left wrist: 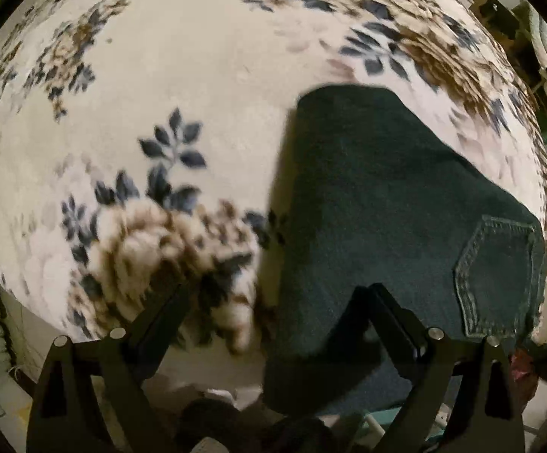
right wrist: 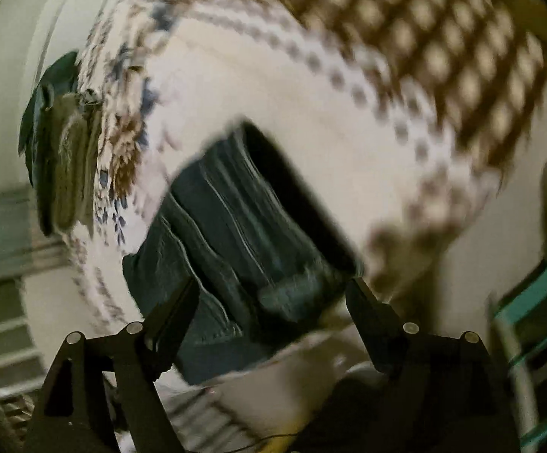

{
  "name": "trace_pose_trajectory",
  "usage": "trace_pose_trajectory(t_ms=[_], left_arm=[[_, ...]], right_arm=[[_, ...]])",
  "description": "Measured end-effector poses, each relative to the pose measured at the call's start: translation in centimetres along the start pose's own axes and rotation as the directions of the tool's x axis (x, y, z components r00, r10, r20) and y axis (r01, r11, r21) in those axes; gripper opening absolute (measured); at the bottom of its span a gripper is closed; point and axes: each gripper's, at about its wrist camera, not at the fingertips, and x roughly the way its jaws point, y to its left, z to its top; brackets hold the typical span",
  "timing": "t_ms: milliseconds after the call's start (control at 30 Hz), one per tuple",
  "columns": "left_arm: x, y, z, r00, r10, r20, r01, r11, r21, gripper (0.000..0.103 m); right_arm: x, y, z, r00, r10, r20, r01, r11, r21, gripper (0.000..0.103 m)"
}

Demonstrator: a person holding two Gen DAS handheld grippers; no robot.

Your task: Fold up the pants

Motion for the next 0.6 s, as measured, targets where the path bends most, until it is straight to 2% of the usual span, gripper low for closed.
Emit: trace_pose_trajectory(t_ms=[67,133,167,200,367,467,600], left_arm=[[0.5,-0.9,-1.2,1.000,-0.009,-0.028,0.009,1.000,0.013,0.096],[1.3,-1.9,-2.3,0.999,0.020,-0.043,-0.018,0.999,0.046,0.096],[1.5,-2.1,-2.7,0.999,0.023,-0.041,-0.021,0.998,0.053,0.096],[1.6,-2.4,-2.9,0.999,0.031,-0.036,-0.028,0.998,0.061,0.096],[2.1,-2.9,-3.3,0.999,0.027,-0.033,-0.025,0.997,0.072,0.096],[2.4,-3.2,-3.3,0.999,0.024,-0.034,-0.021,0.997,0.076,0.098],[2.8,-3.2,-2.4,0.999,0.009,-0.041,-0.006,0.997,0.073,0.098]], right_arm=[[1.8,-0.9,-0.7,0.999,0.005,-0.031,-0.003,0.999,0.050,0.082],[3.1,-1.2,-1.3,0.999,0.006,-0.042,-0.002,0.996,0.086,0.080],[3.5,-1.1,-1.5,0.999,0.016,-0.031,-0.013,0.996,0.094,0.071],[3.9,-0.9,-1.5,1.000,0.015,-0.017,-0.013,0.996,0.091,0.067],[4.0,0.2,-2.1,0.996,-0.073,0.053,0.070,0.996,0.052,0.033],[2.7,1.1,-2.5,0.990,-0.120,0.076,0.120,0.993,-0.001,0.030],[1.1,1.7,-2.9,0.987,-0.138,0.087,0.142,0.989,-0.045,0.030]])
